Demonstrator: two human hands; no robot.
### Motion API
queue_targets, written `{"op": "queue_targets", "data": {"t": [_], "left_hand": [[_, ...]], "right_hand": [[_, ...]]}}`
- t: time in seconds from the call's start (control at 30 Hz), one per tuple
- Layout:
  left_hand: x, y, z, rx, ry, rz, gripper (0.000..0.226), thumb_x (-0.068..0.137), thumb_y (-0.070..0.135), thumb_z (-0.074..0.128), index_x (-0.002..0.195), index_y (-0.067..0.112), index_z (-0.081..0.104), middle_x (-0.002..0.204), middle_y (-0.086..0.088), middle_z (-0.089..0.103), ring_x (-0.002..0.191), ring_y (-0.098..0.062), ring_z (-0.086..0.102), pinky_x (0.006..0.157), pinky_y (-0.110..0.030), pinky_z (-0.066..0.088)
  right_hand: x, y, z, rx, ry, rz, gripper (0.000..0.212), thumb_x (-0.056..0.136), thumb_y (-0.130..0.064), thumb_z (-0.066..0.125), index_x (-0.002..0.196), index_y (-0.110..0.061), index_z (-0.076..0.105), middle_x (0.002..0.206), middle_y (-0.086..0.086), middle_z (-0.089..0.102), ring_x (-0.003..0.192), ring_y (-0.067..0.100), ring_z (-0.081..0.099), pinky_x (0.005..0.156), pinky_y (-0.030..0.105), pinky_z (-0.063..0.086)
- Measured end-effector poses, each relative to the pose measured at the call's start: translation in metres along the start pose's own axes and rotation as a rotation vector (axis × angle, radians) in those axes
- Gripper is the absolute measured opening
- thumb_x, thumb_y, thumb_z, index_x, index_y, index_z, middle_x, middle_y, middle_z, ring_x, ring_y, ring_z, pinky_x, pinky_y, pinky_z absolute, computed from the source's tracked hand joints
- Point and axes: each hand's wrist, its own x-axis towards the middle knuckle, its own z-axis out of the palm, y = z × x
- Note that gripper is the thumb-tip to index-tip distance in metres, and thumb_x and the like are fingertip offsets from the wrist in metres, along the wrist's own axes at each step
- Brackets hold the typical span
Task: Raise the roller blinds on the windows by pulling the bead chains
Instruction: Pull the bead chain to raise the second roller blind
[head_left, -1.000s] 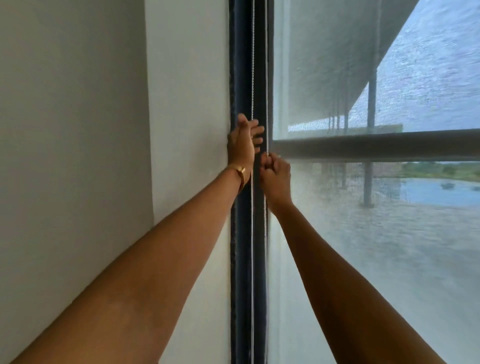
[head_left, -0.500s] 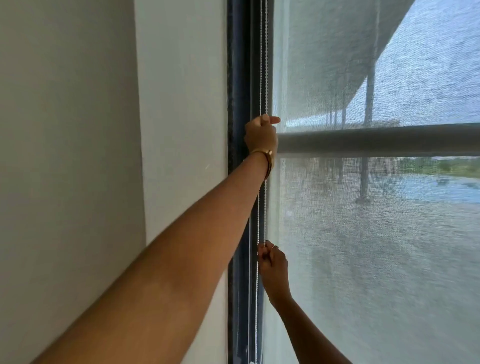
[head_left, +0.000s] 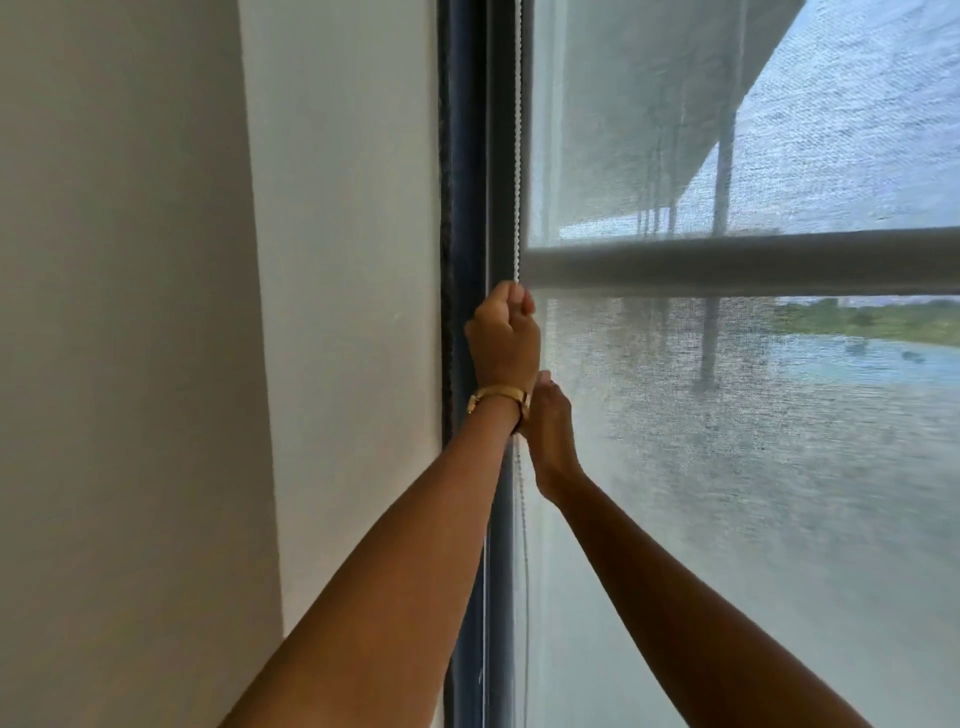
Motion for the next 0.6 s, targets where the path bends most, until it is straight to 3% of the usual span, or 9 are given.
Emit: {"op": "queue_targets", "data": {"t": [0.17,0.23,0.37,0.5,0.6], "left_hand": [[-0.033,-0.019,-0.005,0.030,-0.001,-0.059,0.028,0.096,0.012,0.040,0.096,-0.001,0.065,0.076,-0.006,0.063,0.066,-0.009,0.057,0.069,-0.028,0.055],[-0.040,-0.026,-0.007,0.041,0.008,-0.056,0.027,0.096,0.011,0.042,0.084,0.001,0.063,0.074,-0.009,0.064,0.067,-0.015,0.060,0.070,-0.031,0.054],[-0.055,-0.040,-0.009,0.038,-0.011,-0.059,0.031,0.094,0.001,0.038,0.067,0.005,0.053,0.055,0.003,0.046,0.054,-0.005,0.046,0.057,-0.010,0.042],[-0.071,-0.056,-0.008,0.025,-0.048,-0.088,0.039,0.093,0.000,0.035,0.059,0.014,0.046,0.052,0.004,0.040,0.049,-0.003,0.044,0.049,-0.009,0.037],[-0.085,-0.069,-0.015,0.025,-0.063,-0.135,0.043,0.094,0.001,0.037,0.056,0.020,0.044,0.052,0.005,0.040,0.049,-0.003,0.044,0.050,-0.009,0.035]], "right_hand": [[0.057,-0.077,0.011,0.086,-0.032,-0.116,0.043,0.102,-0.031,0.027,0.098,-0.006,0.062,0.088,0.009,0.067,0.077,0.016,0.067,0.070,0.025,0.057],[0.074,-0.109,0.014,0.105,-0.093,-0.098,0.043,0.101,-0.032,0.028,0.101,-0.005,0.061,0.087,0.008,0.068,0.075,0.018,0.067,0.067,0.024,0.058],[0.098,-0.155,0.027,0.040,-0.187,-0.098,0.041,0.102,-0.030,0.028,0.093,-0.010,0.062,0.083,0.007,0.068,0.071,0.018,0.067,0.068,0.029,0.058],[0.118,-0.182,0.041,0.128,-0.174,-0.025,0.034,0.102,-0.022,0.027,0.096,-0.008,0.058,0.084,0.008,0.067,0.066,0.018,0.068,0.062,0.030,0.058],[0.130,-0.194,0.047,0.221,-0.133,-0.001,0.028,0.099,-0.016,0.031,0.091,-0.010,0.057,0.072,0.005,0.064,0.049,0.013,0.060,0.049,0.026,0.050]]}}
